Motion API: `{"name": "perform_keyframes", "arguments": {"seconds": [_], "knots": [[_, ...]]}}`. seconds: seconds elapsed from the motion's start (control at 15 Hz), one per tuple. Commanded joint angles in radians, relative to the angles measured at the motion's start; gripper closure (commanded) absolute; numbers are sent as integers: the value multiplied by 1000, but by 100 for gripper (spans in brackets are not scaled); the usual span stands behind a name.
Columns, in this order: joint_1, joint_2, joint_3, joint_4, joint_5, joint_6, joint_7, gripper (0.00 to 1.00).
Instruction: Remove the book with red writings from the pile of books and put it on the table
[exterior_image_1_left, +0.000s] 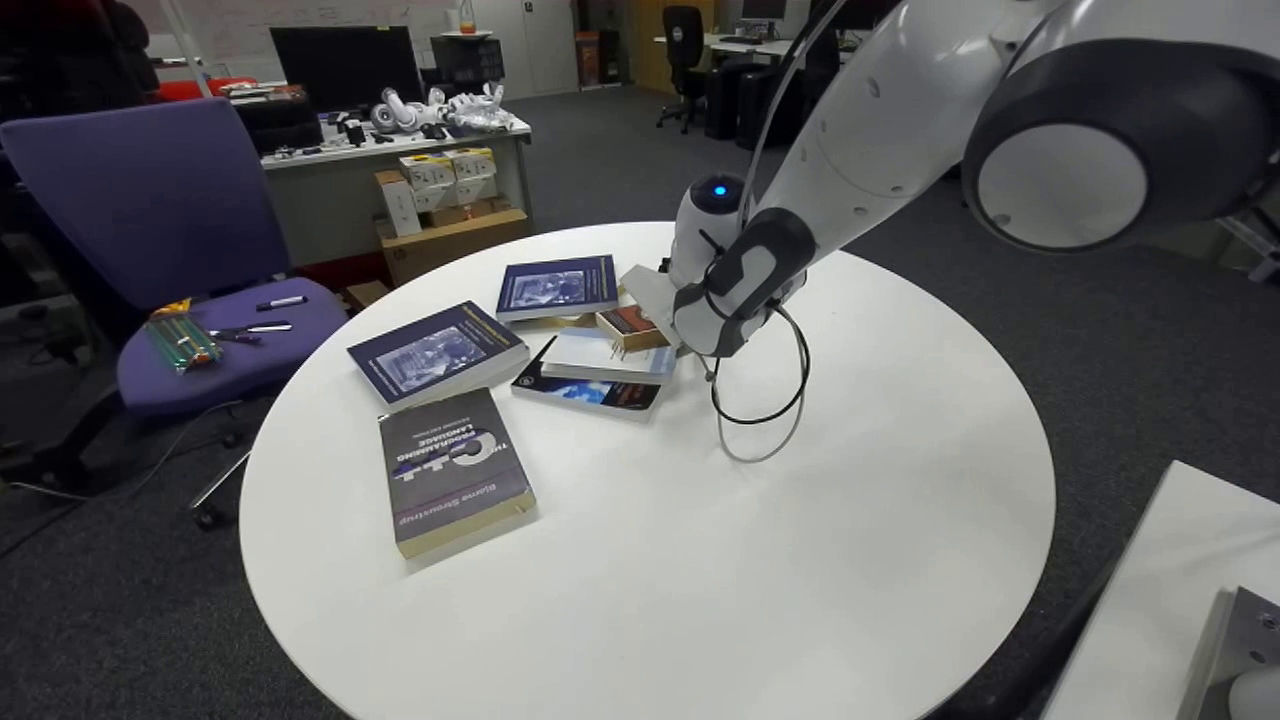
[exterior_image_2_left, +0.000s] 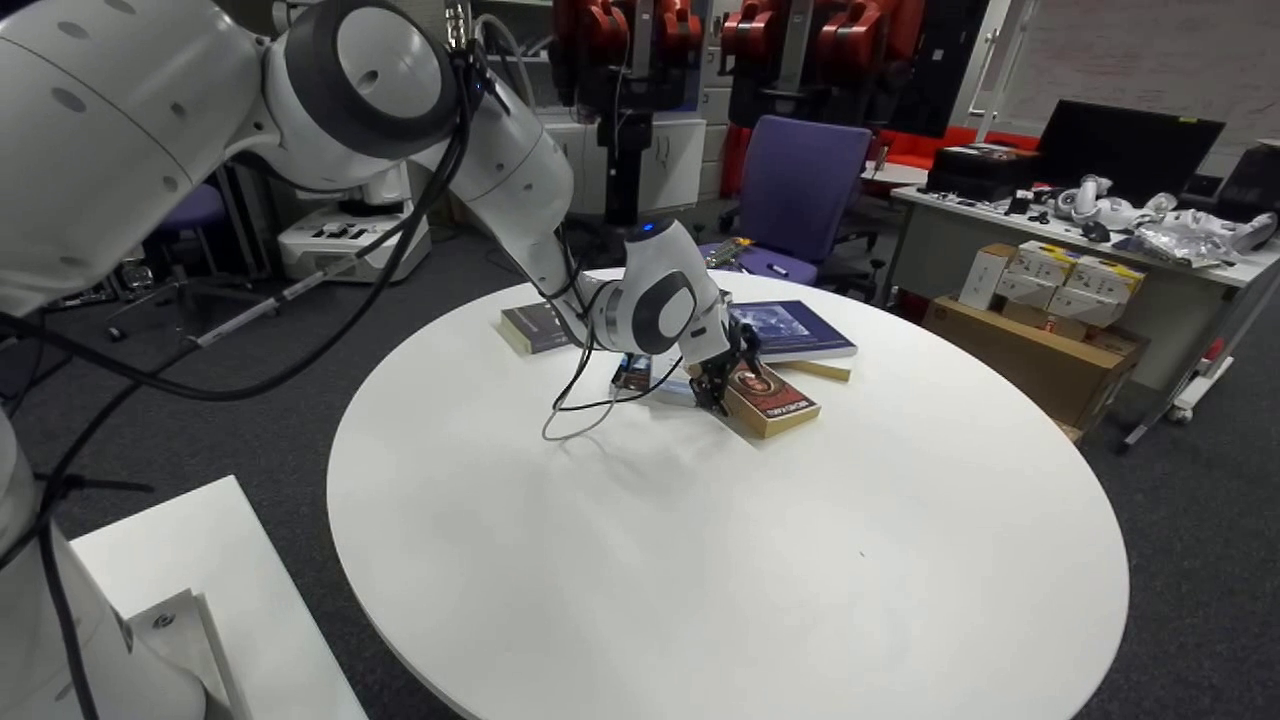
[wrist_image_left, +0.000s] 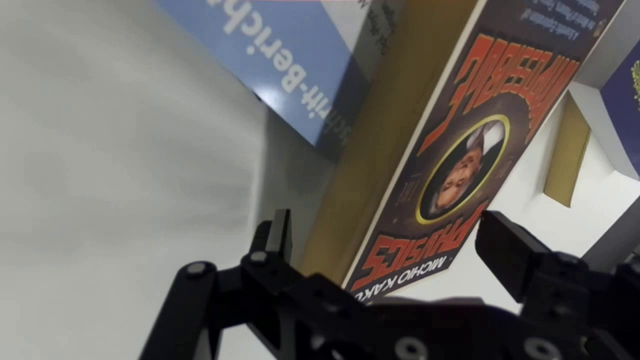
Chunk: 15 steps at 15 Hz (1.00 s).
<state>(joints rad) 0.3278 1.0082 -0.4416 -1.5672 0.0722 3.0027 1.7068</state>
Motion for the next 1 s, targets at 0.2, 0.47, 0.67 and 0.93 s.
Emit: {"name": "perform_keyframes", "arguments": {"seconds": [0.2,0.47,0.67,0.93], "knots": [[42,47,-45,44,31,1,73,25],[43,54,-52,54,34,-3,95,53],[40,54,-56,57,35,-9,110,78],[38,52,-66,62,34,-13,126,93]]}}
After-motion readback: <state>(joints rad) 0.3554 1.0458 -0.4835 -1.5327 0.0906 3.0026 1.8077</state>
